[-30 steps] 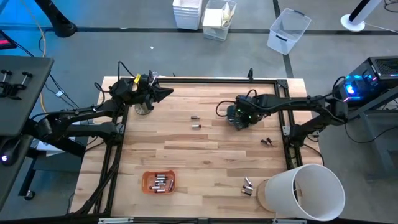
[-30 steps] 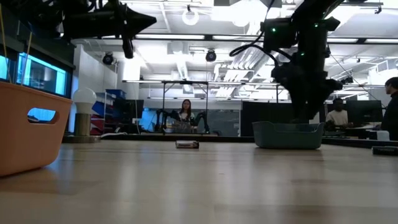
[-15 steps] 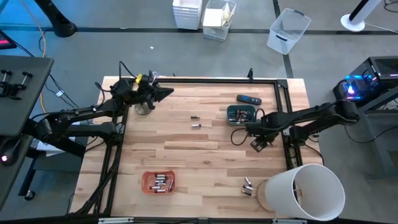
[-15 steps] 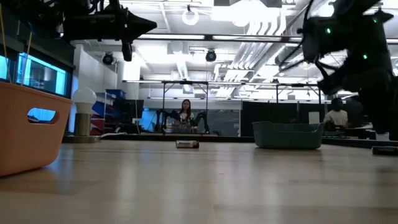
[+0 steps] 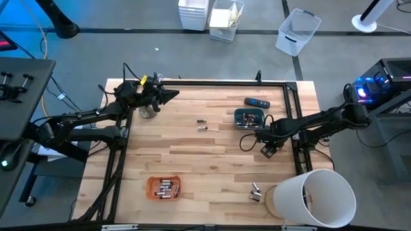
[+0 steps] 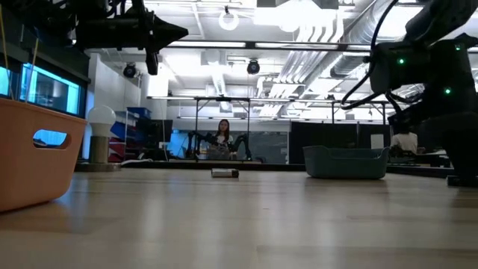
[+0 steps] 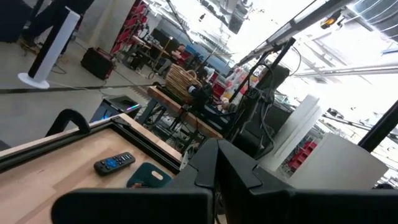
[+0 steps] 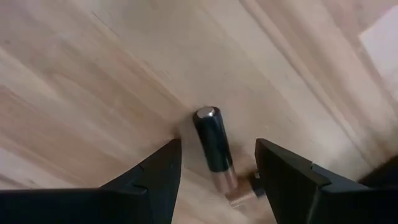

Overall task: Sort batteries
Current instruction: Put the black battery into the blue bin

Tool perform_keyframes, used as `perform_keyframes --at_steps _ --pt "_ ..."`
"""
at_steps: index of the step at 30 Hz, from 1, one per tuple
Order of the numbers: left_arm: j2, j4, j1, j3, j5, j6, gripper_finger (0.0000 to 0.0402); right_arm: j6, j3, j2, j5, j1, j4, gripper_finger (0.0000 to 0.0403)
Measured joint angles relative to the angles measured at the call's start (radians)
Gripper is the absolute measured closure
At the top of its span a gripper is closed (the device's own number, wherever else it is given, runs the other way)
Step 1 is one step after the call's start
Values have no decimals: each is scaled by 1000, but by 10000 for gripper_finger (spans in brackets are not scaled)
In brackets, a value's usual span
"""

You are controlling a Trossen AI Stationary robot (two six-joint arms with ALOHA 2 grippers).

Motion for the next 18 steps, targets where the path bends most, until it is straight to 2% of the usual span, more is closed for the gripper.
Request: perform_keyframes --at_steps 7,10,13,18 --pt "0 -17 0 0 -29 0 401 3 -48 -3 -7 1 70 217" --pt "0 -18 0 0 -29 0 401 10 -62 -3 -26 1 77 271" --pt "0 -20 0 0 -29 0 401 34 -60 -6 -45 1 71 363" --pt "0 -21 0 0 -30 -9 401 60 39 -17 -5 -6 44 367"
